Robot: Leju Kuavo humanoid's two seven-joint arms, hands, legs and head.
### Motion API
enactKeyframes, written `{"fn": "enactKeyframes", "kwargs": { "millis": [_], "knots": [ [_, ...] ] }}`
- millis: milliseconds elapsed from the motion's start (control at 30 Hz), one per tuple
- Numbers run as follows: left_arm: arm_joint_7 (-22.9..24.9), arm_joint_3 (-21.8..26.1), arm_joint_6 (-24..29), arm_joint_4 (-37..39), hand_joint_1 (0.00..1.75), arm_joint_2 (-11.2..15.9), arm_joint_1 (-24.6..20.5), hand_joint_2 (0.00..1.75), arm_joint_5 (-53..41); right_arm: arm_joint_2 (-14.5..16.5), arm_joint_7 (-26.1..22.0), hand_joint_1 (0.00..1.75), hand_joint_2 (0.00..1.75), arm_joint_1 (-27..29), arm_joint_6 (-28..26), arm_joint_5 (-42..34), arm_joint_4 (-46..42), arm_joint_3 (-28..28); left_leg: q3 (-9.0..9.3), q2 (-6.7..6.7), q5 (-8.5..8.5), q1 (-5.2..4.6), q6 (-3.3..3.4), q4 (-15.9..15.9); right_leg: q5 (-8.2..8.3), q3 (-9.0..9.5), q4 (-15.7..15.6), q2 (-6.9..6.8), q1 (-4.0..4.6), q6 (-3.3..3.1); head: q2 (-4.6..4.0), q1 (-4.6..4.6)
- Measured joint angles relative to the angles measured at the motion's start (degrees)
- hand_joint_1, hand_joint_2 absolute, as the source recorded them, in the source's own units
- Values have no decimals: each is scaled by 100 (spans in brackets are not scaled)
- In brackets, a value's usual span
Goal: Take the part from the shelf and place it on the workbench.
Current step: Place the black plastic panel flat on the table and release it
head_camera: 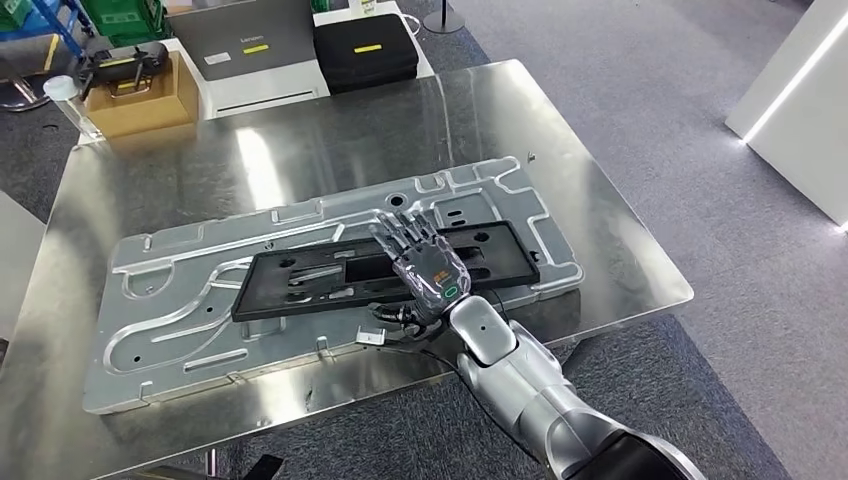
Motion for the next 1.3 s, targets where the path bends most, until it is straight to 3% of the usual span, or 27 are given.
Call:
{"fn": "enactKeyframes", "kwargs": {
  "millis": [67,100,133,167,233,300,433,467,533,600,633,667,700,733,800,867,933,967,1000,1033,1100,1133,1167,1200,1233,1300],
  "knots": [
    [-9,3,7,0,0,2,2,0,24,3,19,0,0,-17,0,-4,28,0,-277,3,-366,13,-51,726,17,-27,5,-9,1,-16,0,0],
    [-14,4,11,0,0,2,7,0,34,3,26,0,0,-17,0,-7,44,0,-366,3,-448,17,-69,977,25,-43,14,-12,2,-17,0,1],
    [-18,6,16,0,0,5,12,0,44,2,31,0,0,-17,0,-9,61,0,-362,3,-425,21,-79,1028,33,-63,28,-14,1,-13,0,1],
    [-18,7,21,0,0,9,13,0,49,2,34,0,0,-19,0,-11,74,-1,-252,4,-304,25,-82,855,42,-84,47,-13,-1,-7,0,0],
    [-20,10,29,0,0,22,4,0,53,3,41,0,0,-30,0,-14,86,-2,158,4,3,34,-68,105,60,-123,88,-11,-5,19,0,0],
    [-26,15,32,0,0,31,-9,0,54,4,50,0,0,-53,0,-14,89,-3,419,-5,165,11,-17,-422,97,-156,108,-7,4,78,0,1],
    [-31,21,12,0,0,34,-8,0,69,-1,60,0,0,-90,0,-14,113,-6,393,-5,325,-14,154,-535,161,-214,100,2,6,236,0,3],
    [-31,22,2,0,0,34,-12,0,73,-3,62,0,0,-99,0,-14,119,-7,357,6,380,-4,205,-555,42,-265,195,3,1,266,0,4],
    [-31,22,-18,0,0,34,-24,0,82,-8,68,0,0,-116,0,-13,130,-9,238,29,491,5,284,-578,-444,-466,727,4,-12,313,0,4],
    [-28,22,-30,0,0,36,-25,0,89,-10,73,0,0,-120,0,-11,147,-9,85,39,594,-3,311,-571,-901,-689,1476,2,-13,344,0,3],
    [-24,22,-36,0,0,36,-23,0,91,-12,75,0,0,-117,0,-11,156,-9,5,41,649,-7,309,-566,-972,-708,1698,2,-13,350,0,4],
    [-20,22,-42,0,0,37,-22,0,93,-13,77,0,0,-116,0,-11,162,-9,-74,42,704,-10,303,-561,-936,-628,1727,1,-12,346,0,3],
    [-16,22,-46,0,0,37,-22,0,97,-13,78,0,0,-118,0,-10,164,-9,-148,42,758,-14,292,-556,-821,-435,1544,1,-10,331,0,3],
    [-14,22,-50,0,0,37,-23,0,101,-13,79,0,0,-125,0,-9,164,-9,-212,40,811,-17,280,-552,-693,-146,1194,2,-5,303,0,3],
    [-13,22,-52,0,0,31,-21,0,105,-8,85,0,0,-152,-2,-8,160,-9,-297,35,912,-27,235,-548,-610,435,394,2,27,228,0,-1],
    [-12,22,-54,0,0,26,-19,0,109,0,103,0,0,-176,-4,-7,158,-9,-321,37,1011,-24,165,-567,-623,660,4,4,66,164,0,11],
    [-11,22,-57,0,0,34,-13,0,114,4,118,0,0,-184,-6,-7,161,-10,-332,31,1092,-11,84,-606,-511,603,-50,-4,62,96,0,30],
    [-11,22,-58,0,0,40,-8,0,116,6,120,0,0,-187,-7,-7,163,-10,-363,23,1051,-8,53,-591,-442,565,-71,-12,49,55,0,28],
    [-11,22,-61,0,0,43,-2,0,119,11,121,0,0,-192,-7,-7,164,-10,-421,15,877,-5,27,-470,-360,506,-98,-21,28,8,0,26],
    [-11,22,-63,0,0,46,0,0,121,18,122,0,0,-197,-7,-7,165,-11,-497,11,599,10,9,-230,-278,432,-113,-30,13,-23,0,19],
    [-11,22,-67,0,0,39,0,0,123,31,122,0,0,-198,-7,-7,167,-11,-651,14,4,28,-32,489,-132,246,-109,-29,14,-52,0,9],
    [-13,22,-68,0,0,39,-1,0,125,33,122,0,0,-192,-7,-7,170,-11,-675,15,-134,35,-51,808,-64,149,-98,-31,15,-43,0,9],
    [-12,22,-68,0,0,39,0,0,127,33,122,0,0,-184,-7,-7,174,-11,-631,16,-138,40,-66,987,-1,52,-82,-32,14,-33,0,9],
    [-9,22,-68,0,0,40,2,0,130,33,122,0,0,-174,-7,-7,177,-11,-492,17,-33,44,-77,970,57,-46,-57,-32,11,-18,0,9],
    [-4,22,-68,0,0,42,2,0,132,33,122,0,0,-166,-7,-7,179,-11,-251,18,108,50,-80,745,108,-139,-26,-32,7,1,0,9],
    [3,22,-68,0,0,46,-10,0,134,33,126,0,0,-160,-8,-7,177,-11,348,15,147,43,-59,-51,189,-280,45,-32,7,54,0,10]
  ]
}}
